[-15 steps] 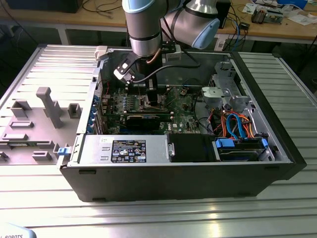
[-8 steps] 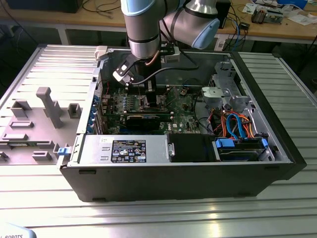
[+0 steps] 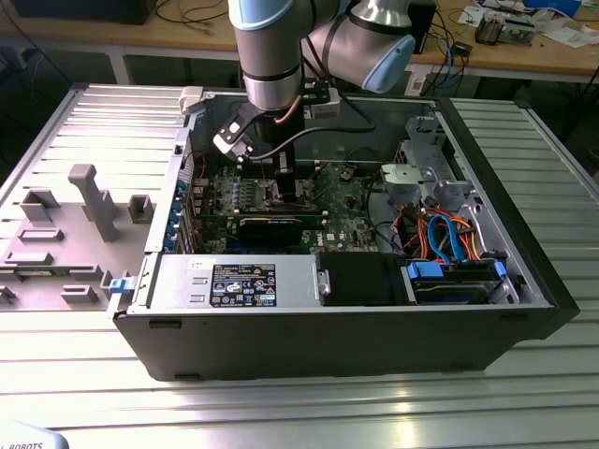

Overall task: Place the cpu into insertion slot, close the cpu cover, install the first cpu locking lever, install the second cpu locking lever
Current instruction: 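Place the cpu into insertion slot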

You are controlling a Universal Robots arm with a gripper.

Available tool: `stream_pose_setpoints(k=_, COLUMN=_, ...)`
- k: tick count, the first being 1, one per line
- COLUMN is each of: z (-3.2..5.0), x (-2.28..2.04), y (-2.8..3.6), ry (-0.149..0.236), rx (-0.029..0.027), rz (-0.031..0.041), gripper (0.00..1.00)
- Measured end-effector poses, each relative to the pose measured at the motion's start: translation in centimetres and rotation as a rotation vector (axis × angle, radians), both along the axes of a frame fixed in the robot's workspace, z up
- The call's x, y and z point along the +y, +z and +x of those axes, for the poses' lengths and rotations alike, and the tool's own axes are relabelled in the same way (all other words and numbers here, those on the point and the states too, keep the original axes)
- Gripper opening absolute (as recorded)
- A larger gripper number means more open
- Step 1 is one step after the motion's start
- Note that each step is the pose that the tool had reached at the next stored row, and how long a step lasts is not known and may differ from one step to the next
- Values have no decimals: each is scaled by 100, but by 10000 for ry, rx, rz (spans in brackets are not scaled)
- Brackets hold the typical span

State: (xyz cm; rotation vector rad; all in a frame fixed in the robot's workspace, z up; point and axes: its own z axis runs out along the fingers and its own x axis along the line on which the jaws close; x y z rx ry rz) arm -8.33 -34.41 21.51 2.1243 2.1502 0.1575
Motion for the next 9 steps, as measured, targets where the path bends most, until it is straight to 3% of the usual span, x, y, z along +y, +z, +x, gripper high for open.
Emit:
stream_pose_setpoints(k=6, z=0, x=1, y=-13, ry=0, rx=-3, rz=2, gripper=54)
stream_pose_setpoints(k=9, z=-1, x=6, y=-45, ry=-34, rx=46, rz=-3, gripper=54)
